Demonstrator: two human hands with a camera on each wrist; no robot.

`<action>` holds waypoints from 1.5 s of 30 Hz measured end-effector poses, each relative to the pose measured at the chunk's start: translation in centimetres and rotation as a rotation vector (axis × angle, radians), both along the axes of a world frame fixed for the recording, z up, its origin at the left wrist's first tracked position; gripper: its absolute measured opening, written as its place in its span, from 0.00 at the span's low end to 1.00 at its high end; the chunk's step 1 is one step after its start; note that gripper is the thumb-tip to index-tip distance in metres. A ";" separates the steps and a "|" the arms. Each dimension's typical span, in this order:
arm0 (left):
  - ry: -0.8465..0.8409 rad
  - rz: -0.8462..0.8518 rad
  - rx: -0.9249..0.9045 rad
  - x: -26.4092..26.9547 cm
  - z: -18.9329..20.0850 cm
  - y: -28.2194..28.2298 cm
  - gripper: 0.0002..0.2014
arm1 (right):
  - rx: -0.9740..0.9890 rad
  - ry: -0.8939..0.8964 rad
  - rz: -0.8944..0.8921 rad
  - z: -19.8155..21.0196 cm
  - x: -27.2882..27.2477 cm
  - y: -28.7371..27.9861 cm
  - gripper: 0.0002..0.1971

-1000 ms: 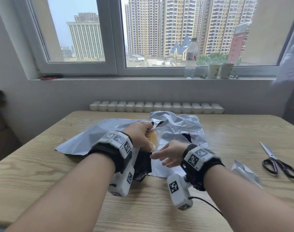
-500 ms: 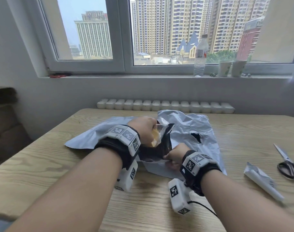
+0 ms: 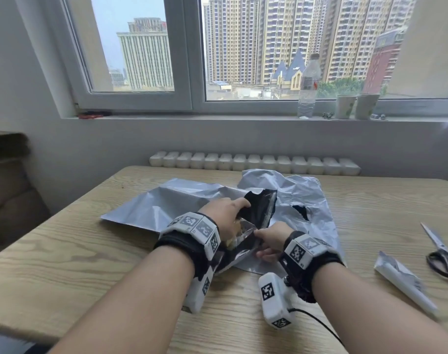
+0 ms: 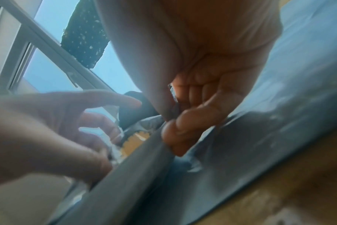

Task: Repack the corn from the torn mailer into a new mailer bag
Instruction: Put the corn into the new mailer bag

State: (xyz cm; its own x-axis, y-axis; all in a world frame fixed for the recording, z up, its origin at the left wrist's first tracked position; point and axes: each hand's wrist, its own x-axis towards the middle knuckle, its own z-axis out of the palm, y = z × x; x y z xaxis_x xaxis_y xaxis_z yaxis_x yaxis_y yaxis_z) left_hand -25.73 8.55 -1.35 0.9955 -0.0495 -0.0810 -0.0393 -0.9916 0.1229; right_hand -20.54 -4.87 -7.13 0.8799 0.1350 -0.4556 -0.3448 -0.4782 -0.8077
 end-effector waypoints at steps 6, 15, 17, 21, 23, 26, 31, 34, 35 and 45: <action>0.083 -0.021 -0.182 -1.0 0.5 -0.7 0.41 | 0.031 0.002 -0.056 0.1 0.3 -1.2 0.13; 0.177 0.109 -0.549 -2.4 -0.4 -0.1 0.13 | -0.460 -0.438 0.232 1.8 -1.1 -2.0 0.19; 0.096 0.162 -0.568 -2.8 -0.2 0.3 0.03 | -0.462 -0.484 0.388 2.5 -2.1 -1.5 0.15; 0.129 0.283 -0.513 -4.2 0.3 1.0 0.04 | -0.423 -0.440 0.662 3.4 -4.9 -0.4 0.05; 0.182 0.337 -0.509 -5.3 0.3 1.2 0.04 | -0.451 -0.429 0.759 3.7 -6.2 -0.4 0.05; 0.215 0.428 -0.556 -6.6 0.0 1.6 0.07 | -0.584 -0.434 0.905 3.2 -7.9 -0.5 0.17; 0.373 0.497 -0.602 -8.0 -1.6 0.9 0.13 | -0.720 -0.638 0.908 1.9 -9.3 -0.5 0.10; 0.523 0.529 -0.681 -8.6 -2.7 0.4 0.15 | -0.687 -0.699 0.852 1.7 -9.3 -0.7 0.07; 0.568 0.532 -0.719 -8.8 -2.9 0.2 0.16 | -0.657 -0.715 0.827 1.8 -9.3 -0.8 0.10; 0.585 0.660 -1.302 -9.0 -3.9 0.3 0.30 | -0.235 -0.791 0.604 3.0 -7.8 -1.6 0.11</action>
